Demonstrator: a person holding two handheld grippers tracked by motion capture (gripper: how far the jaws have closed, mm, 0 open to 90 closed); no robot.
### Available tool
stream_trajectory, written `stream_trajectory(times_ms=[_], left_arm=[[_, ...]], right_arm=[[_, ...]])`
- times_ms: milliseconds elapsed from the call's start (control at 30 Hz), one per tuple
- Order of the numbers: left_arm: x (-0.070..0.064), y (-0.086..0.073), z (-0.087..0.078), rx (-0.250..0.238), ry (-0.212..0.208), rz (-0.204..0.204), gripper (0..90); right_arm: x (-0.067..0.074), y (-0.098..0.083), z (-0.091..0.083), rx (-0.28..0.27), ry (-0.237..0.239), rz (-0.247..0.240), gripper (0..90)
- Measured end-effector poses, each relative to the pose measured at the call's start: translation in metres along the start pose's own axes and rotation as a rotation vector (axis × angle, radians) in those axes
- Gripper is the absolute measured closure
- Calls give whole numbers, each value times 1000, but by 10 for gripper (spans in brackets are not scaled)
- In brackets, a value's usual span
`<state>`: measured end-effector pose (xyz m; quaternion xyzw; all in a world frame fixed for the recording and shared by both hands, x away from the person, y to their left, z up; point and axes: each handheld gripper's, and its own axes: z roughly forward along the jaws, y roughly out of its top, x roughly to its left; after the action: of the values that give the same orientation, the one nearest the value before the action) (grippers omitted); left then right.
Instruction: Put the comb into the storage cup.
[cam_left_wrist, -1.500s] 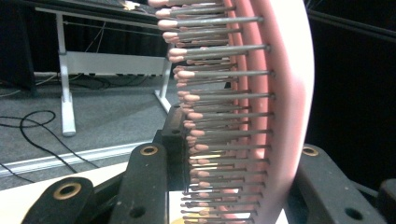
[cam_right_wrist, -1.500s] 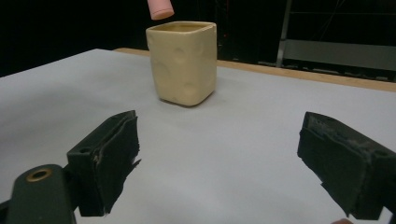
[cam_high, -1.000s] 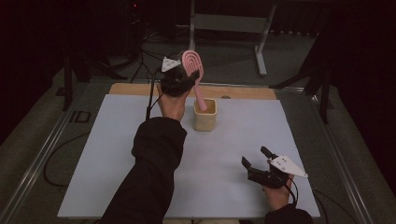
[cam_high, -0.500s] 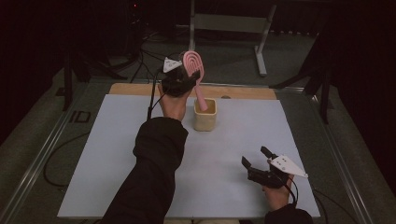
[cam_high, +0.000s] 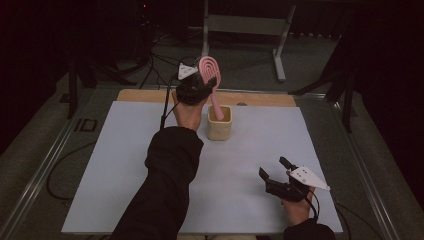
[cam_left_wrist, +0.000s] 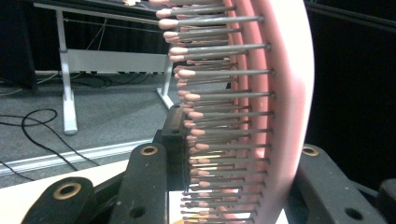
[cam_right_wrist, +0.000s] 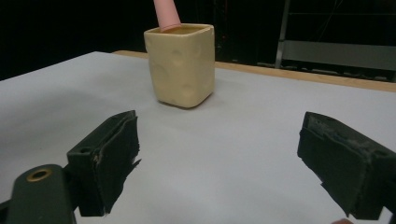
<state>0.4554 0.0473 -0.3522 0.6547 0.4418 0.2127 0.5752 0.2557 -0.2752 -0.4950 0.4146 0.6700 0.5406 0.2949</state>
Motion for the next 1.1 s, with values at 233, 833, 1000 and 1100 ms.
stream_trajectory(times_ms=[233, 833, 1000, 1100], left_arm=[[-1, -1, 2, -3, 7, 3, 644], [-7, -8, 9, 7, -3, 2, 644], [-9, -10, 11, 11, -4, 6, 644], [-9, -10, 12, 12, -3, 3, 644]], right_arm=[[-1, 0, 0, -2, -3, 3, 124], [-1, 0, 0, -1, -2, 4, 124], [-1, 0, 0, -2, -1, 5, 124], [-1, 0, 0, -2, -2, 5, 124]])
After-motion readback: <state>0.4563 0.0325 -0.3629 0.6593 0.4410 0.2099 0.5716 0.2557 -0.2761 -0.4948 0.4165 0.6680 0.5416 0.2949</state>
